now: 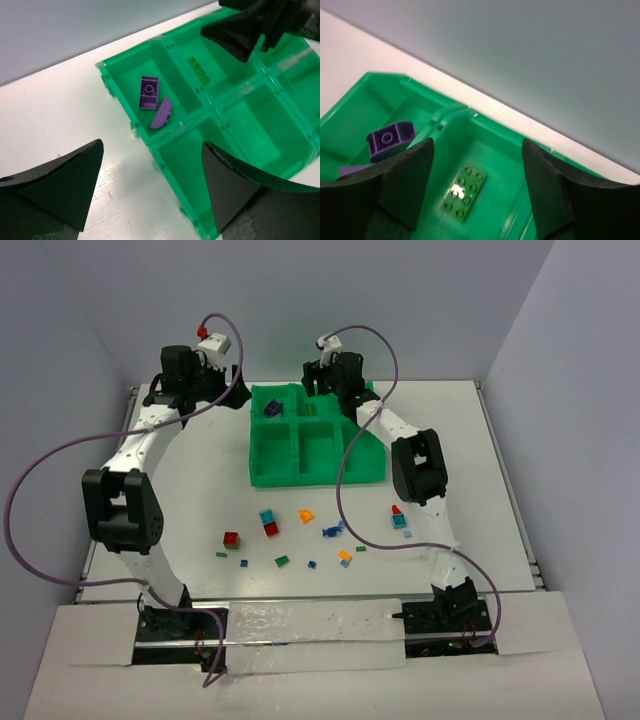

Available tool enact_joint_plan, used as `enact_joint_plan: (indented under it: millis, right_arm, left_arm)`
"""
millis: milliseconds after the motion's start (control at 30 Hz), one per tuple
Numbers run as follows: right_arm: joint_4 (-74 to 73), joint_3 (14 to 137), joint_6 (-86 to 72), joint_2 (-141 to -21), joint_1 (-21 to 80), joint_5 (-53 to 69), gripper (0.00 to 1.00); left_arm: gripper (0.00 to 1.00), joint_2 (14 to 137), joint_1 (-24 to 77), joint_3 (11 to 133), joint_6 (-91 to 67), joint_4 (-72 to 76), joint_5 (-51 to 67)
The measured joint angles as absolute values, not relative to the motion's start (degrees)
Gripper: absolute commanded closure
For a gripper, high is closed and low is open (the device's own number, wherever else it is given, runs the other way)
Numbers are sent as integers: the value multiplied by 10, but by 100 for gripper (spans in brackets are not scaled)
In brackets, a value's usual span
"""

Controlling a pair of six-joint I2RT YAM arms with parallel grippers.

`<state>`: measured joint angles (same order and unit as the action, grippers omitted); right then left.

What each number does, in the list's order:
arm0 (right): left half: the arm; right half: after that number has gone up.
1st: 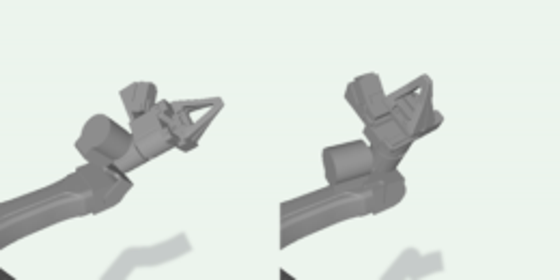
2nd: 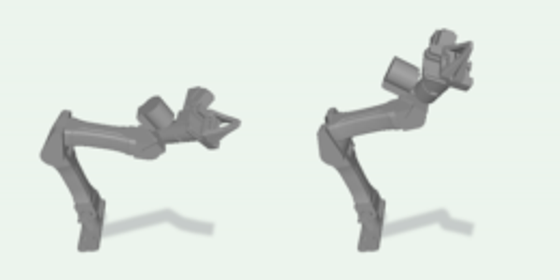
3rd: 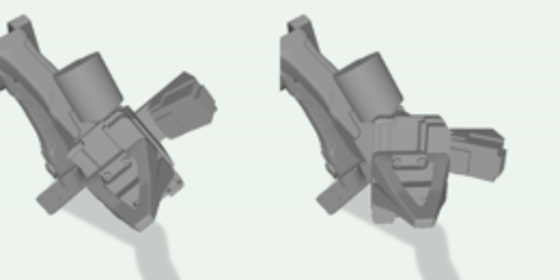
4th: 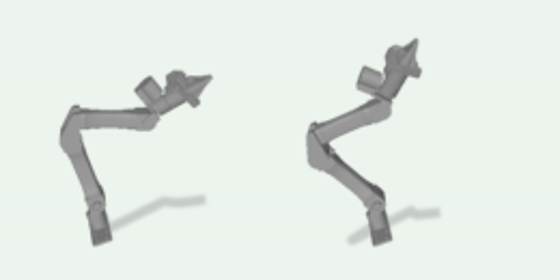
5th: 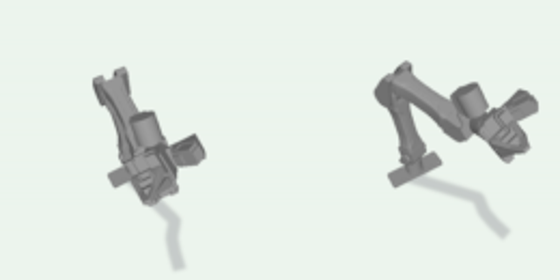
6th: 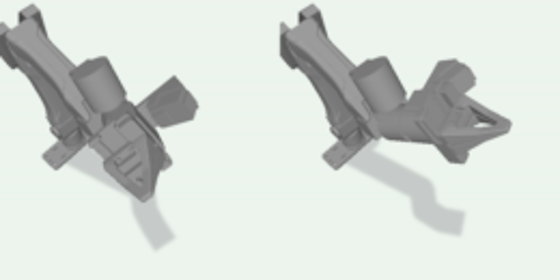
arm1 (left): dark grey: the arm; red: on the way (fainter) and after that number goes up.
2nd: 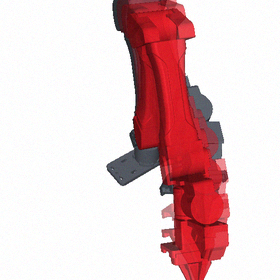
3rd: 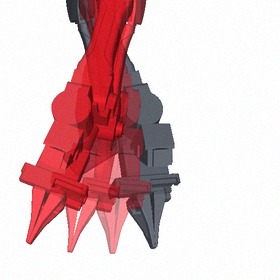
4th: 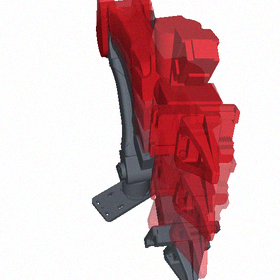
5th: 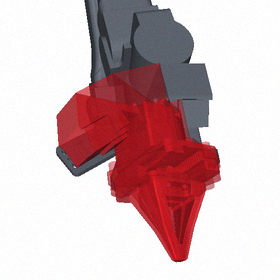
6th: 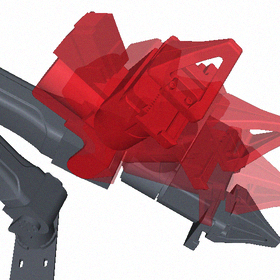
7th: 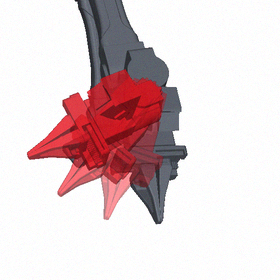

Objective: Sort the legos into containers by color

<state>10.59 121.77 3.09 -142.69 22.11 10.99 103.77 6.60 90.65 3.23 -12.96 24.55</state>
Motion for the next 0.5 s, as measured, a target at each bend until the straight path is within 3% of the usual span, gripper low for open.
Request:
enact_joint_plan:
  millis: [133, 500]
  right_arm:
    - [102, 1153, 37, -1364, 220, 124, 1]
    - [53, 956, 40, -1074, 186, 151, 0]
  left_arm:
    - [12, 986, 50, 851, 103, -149, 318]
    - [13, 897, 58, 785, 524, -475, 464]
